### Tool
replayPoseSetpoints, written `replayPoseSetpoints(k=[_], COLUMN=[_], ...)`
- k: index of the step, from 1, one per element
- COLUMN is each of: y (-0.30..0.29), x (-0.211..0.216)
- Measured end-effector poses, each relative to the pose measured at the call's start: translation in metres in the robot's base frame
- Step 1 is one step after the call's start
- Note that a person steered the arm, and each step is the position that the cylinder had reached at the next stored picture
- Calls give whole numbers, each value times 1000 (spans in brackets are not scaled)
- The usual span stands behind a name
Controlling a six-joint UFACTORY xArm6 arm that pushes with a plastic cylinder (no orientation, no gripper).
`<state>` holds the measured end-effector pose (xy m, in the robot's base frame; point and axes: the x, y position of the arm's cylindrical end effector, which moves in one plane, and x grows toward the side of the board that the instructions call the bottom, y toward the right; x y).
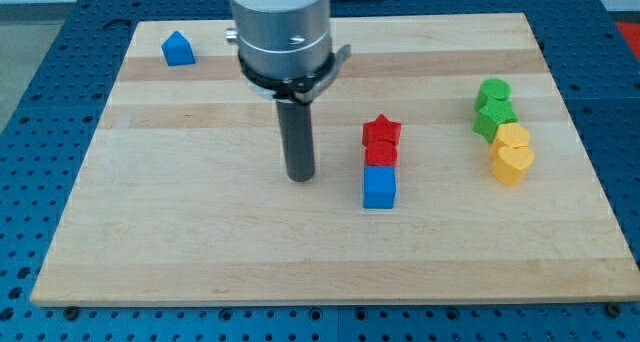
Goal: Slide the red circle a bit right
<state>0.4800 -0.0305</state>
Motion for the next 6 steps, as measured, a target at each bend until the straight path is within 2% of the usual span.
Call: replayPoseSetpoints(k=[4, 6], y=[107, 122], x=[-5, -5])
